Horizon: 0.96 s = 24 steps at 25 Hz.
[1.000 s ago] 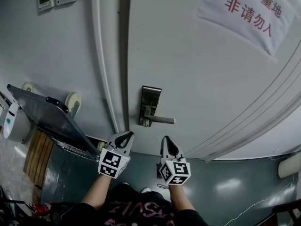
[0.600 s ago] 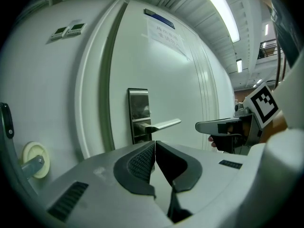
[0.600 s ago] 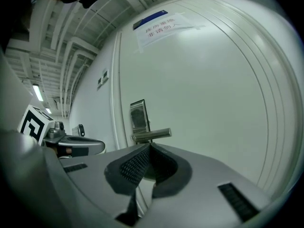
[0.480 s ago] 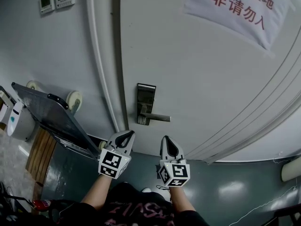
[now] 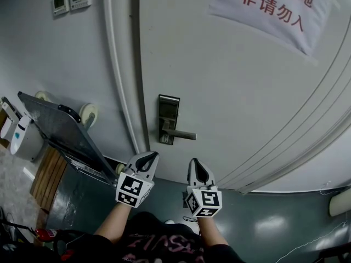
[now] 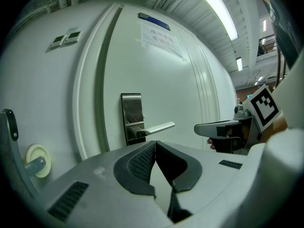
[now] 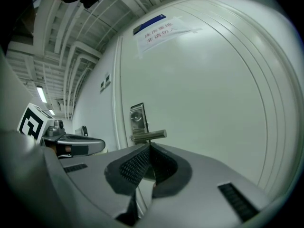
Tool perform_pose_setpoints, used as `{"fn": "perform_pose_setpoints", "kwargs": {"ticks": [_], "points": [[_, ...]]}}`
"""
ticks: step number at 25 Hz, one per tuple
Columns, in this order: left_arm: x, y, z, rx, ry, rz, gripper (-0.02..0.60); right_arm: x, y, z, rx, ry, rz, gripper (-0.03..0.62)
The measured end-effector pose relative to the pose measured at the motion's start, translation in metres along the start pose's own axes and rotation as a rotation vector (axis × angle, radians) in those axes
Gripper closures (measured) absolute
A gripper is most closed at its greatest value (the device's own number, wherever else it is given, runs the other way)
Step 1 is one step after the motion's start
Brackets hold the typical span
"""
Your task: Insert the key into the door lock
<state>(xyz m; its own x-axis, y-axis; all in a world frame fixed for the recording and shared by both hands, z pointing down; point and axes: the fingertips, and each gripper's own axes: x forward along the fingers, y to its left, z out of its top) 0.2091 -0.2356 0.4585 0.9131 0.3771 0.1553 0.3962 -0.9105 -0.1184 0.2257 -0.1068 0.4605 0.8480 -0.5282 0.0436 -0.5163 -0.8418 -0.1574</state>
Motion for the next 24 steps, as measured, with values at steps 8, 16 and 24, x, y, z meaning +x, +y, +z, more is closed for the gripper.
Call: {"fn": "perform_pose_setpoints", "kwargs": {"ticks": [8, 16, 24], "points": [[-0.003, 0.001, 0.001, -0.006, -0.011, 0.024, 0.566, -0.001, -0.006, 0.0, 0.009, -0.01, -0.001, 0.533], [-0.008, 0.009, 0.002, -0.035, -0.022, 0.048, 0.566, -0.002, -0.006, 0.001, 0.013, -0.015, -0.005, 0.533], [-0.012, 0.015, -0.004, -0.044, -0.011, 0.057, 0.569, -0.004, -0.012, 0.0, 0.028, -0.018, -0.034, 0.533]]}}
